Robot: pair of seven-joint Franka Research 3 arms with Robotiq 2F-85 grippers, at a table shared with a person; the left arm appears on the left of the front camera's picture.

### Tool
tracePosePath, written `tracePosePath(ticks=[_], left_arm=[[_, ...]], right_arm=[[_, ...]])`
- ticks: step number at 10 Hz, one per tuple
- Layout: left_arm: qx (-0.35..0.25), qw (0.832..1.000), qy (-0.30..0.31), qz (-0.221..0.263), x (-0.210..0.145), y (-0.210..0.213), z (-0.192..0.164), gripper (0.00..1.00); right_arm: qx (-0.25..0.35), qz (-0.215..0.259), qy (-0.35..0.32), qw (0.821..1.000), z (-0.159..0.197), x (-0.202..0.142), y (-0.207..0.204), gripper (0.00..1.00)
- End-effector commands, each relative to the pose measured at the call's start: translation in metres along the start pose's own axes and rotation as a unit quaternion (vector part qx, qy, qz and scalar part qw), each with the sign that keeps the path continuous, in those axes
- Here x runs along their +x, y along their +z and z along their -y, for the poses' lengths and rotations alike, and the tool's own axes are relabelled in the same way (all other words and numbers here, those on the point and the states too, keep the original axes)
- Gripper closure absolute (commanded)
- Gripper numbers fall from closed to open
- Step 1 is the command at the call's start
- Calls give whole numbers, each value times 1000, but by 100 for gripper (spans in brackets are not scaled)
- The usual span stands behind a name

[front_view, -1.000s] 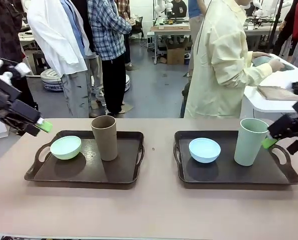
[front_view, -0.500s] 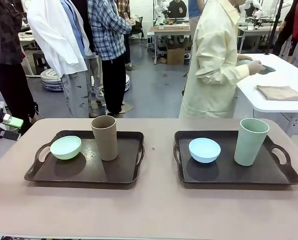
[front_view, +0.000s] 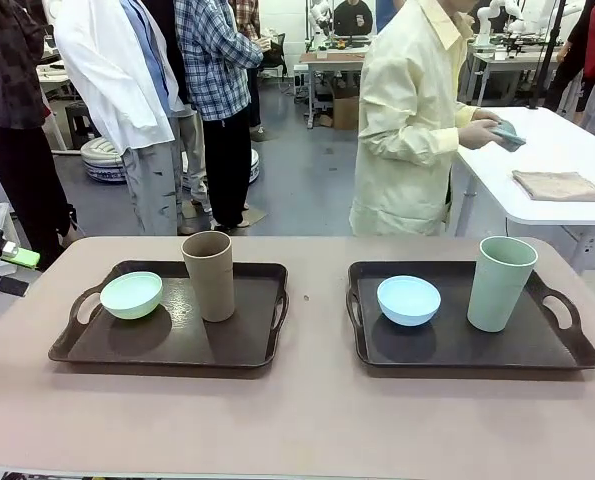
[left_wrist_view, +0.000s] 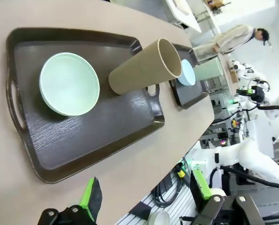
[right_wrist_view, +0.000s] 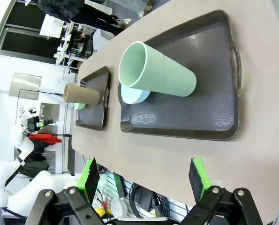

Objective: Set up a tray with a mat and arrange the tableware.
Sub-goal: Pick up the Picnic Bowl and Reusable plastic cup from the Handle tray in front of the human's position and hold them in the air.

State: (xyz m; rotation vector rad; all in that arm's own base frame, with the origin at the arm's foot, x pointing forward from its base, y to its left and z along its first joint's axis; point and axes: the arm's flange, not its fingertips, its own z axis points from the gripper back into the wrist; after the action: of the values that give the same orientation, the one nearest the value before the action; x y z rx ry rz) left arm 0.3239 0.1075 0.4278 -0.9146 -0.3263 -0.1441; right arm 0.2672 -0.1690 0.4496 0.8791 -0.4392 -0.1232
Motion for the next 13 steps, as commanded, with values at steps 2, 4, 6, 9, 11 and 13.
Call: tracePosePath(ticks=[2,4,6,9,11,13], left_arm=[[-1,1000,-21,15,-1,8,8,0],[3,1000,-25,14,1,7,10,0],[11,1000,-11,6,3,8,10,0],[11,1000,-11,6,3,8,10,0],[11,1000,-11,6,3,8,10,0],[11,1000,-11,6,3,8,10,0]], right_arm=[[17,-8,5,1000,9,8,-6,0],[14,-8,5,1000,9,10,-5,0],[3,-11,-4,1000,8,5,-8,0],[3,-11,-4,1000,8,5,-8,0],[3,-11,-4,1000,8,5,-8,0],[3,-11,-4,1000,8,5,-8,0]])
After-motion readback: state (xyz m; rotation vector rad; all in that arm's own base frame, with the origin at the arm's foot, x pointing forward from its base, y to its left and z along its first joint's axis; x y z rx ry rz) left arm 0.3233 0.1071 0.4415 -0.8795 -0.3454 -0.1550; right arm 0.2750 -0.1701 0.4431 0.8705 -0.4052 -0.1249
